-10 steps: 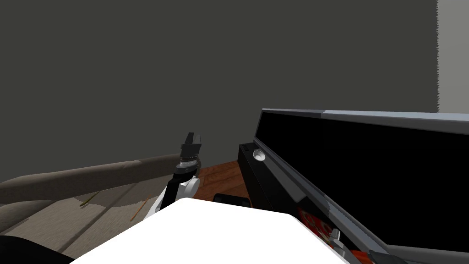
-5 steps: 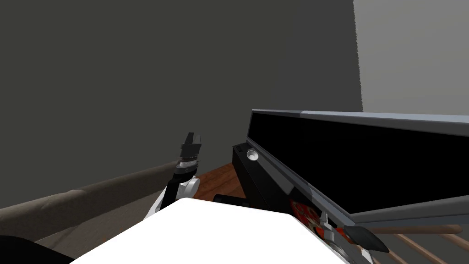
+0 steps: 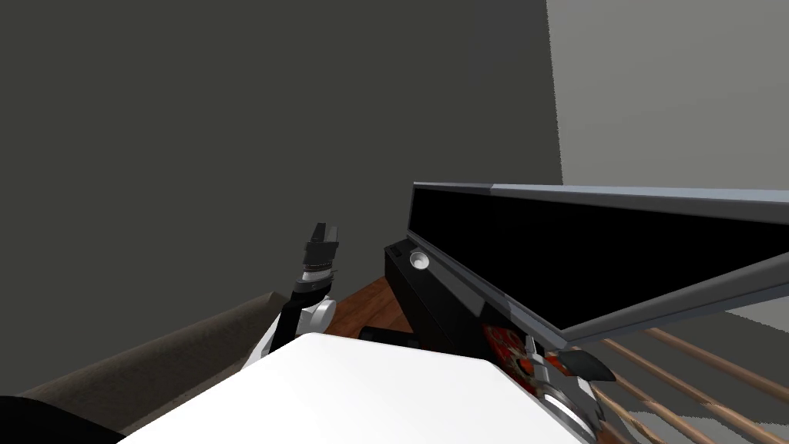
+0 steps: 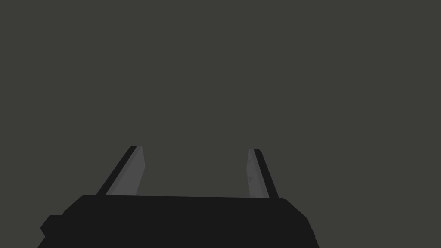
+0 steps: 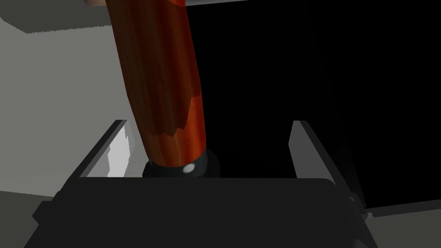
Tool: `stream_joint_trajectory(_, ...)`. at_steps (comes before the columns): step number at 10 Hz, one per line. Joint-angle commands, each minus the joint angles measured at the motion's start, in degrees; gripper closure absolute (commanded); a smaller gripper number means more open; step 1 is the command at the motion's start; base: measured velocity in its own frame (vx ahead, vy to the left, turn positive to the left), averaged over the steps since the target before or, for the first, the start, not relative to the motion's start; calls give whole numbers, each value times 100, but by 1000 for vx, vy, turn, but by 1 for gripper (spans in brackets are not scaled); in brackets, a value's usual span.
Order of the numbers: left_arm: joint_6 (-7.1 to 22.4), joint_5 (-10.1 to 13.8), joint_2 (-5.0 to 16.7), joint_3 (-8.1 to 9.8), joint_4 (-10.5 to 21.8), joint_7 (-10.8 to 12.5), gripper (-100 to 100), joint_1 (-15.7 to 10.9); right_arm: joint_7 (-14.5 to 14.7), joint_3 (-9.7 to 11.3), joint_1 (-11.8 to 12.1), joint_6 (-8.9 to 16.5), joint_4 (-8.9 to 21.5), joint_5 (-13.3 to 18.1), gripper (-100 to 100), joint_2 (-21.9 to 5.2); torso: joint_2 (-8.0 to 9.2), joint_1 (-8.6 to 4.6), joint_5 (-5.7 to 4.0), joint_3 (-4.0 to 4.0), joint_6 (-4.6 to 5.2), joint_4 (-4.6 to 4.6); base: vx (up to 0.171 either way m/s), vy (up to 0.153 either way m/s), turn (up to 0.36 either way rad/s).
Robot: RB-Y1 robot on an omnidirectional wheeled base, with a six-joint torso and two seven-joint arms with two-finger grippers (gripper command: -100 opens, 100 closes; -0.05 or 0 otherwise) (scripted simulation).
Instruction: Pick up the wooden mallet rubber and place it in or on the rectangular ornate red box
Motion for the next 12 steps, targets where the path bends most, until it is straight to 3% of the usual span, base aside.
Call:
stream_joint_trajectory(1, 0, 0, 0, 0, 0, 0, 0, 0, -48, 43, -4, 1, -15, 32, -100, -26, 0, 0, 0, 0, 0, 0, 47, 52, -160)
stream_joint_trajectory(8, 1, 0, 1, 0, 1, 0, 0, -2, -48, 43, -4, 1, -15, 32, -100, -26, 39, -48, -11, 23, -4, 9, -3, -4, 11)
stream_joint_trajectory(9, 1, 0, 1, 0, 1, 0, 0, -2, -196, 46, -17, 197, -62, 34, -100, -246, 39, -47, -10, 22, -4, 9, -1, 65, -6)
stream_joint_trajectory(12, 1, 0, 0, -1, 1, 0, 0, -2, -343, 49, -29, 393, -105, 36, -100, -466, 42, -14, 0, 25, -5, 10, -14, 90, -14)
